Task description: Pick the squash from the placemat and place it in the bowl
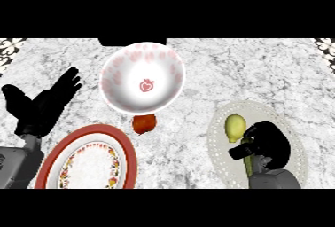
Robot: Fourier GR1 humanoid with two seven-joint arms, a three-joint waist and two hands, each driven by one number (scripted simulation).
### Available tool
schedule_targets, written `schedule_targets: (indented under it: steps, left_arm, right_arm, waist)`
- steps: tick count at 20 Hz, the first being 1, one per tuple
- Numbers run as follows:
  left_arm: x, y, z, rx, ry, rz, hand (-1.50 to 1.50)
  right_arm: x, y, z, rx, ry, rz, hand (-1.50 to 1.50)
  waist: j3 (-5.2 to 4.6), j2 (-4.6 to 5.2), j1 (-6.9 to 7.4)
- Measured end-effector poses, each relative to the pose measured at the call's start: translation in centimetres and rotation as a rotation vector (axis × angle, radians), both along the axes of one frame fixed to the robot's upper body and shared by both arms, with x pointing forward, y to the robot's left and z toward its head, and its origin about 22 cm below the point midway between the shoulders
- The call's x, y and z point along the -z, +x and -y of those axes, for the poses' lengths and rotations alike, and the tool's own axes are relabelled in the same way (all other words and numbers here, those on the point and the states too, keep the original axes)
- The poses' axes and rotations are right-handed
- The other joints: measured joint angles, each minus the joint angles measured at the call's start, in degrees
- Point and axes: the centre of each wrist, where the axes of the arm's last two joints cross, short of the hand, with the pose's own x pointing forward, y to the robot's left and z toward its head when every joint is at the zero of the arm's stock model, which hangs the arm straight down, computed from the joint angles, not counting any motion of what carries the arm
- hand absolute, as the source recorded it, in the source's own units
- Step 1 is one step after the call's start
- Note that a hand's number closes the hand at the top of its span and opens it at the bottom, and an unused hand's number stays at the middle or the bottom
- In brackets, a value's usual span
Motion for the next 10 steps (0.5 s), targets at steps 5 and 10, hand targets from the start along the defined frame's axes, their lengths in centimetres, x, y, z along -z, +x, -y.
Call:
schedule_targets:
  steps: [5,10]
  left_arm:
    - [-0.2,0.3,0.9,0.042,-0.012,0.017,0.0]
    - [-0.4,0.5,1.5,0.072,-0.01,0.021,0.0]
  right_arm:
    - [-1.3,1.7,0.4,-0.457,-0.052,-0.001,1.5]
    - [-3.8,3.5,1.9,-0.908,-0.075,0.028,1.5]
  waist:
    - [0.19,0.81,2.74]
    - [0.4,1.22,3.91]
